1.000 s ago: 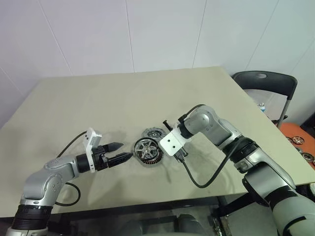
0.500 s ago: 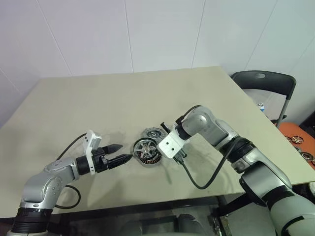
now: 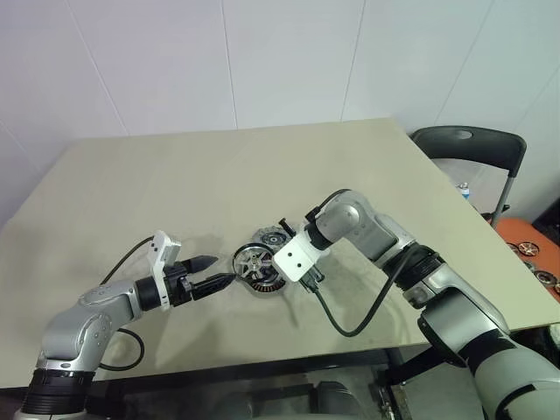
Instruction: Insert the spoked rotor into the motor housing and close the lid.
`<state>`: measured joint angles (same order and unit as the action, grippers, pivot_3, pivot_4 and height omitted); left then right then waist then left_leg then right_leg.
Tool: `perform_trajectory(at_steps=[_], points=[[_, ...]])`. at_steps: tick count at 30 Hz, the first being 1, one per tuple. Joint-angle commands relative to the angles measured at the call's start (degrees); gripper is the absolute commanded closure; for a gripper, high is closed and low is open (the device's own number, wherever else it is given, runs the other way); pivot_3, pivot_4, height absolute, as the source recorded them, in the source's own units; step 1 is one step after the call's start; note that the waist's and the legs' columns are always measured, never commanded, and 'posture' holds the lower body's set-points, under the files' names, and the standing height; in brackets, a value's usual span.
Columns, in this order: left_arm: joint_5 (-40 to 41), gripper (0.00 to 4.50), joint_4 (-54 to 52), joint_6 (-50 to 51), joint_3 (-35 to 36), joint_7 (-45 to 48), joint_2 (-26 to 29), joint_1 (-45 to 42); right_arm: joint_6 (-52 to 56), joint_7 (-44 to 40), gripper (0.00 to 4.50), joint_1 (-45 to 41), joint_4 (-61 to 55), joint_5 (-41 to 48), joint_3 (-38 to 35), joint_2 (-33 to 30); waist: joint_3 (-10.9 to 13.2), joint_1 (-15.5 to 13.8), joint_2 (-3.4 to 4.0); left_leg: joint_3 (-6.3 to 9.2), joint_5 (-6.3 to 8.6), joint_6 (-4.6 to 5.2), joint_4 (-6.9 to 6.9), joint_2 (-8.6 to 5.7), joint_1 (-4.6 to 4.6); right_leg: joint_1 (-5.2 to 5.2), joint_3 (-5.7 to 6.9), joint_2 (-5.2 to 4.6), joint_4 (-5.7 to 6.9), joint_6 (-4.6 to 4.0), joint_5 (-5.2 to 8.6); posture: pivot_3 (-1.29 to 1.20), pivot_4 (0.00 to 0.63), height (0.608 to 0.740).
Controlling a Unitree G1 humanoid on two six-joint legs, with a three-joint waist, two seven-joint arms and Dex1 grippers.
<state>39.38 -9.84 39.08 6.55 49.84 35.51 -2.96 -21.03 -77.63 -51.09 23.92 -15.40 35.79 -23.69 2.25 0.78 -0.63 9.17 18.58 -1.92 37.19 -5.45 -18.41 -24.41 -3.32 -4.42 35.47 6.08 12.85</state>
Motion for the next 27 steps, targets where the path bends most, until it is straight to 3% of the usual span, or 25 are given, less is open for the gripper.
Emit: perform_trajectory(at_steps=[1,22,27], points=[[0.0,0.01,-1.43,-1.07,1.34,-0.05,0.01,-0.58,0.1,-0.1,4.21,0.34,-0.85,-0.22,0.1,-0.03,0.0,-0.05,0.0,0.0,0.0,0.0,0.0,0.0,0.0,0.0,0.0,0.0,0.0,0.0,0.0,0.0,0.0,0.74],[-1.1,0.0,-0.53,-2.12,1.14,-1.0,-0.91,-1.35,-0.47,2.23,4.35,-0.47,0.93,-1.58,-0.49,2.09,0.0,0.02,0.0,0.01,-0.01,-0.01,0.0,0.0,0.02,0.01,0.0,0.0,0.01,-0.01,0.0,0.0,0.0,0.74],[-1.25,0.0,-0.46,-2.26,1.26,-1.28,-1.17,-1.45,9.78,1.5,4.35,0.87,-1.46,2.03,-3.43,3.43,0.0,0.02,0.0,0.02,-0.01,-0.02,0.0,0.0,0.02,0.0,0.0,0.01,0.03,-0.02,-0.01,0.0,0.0,0.74]])
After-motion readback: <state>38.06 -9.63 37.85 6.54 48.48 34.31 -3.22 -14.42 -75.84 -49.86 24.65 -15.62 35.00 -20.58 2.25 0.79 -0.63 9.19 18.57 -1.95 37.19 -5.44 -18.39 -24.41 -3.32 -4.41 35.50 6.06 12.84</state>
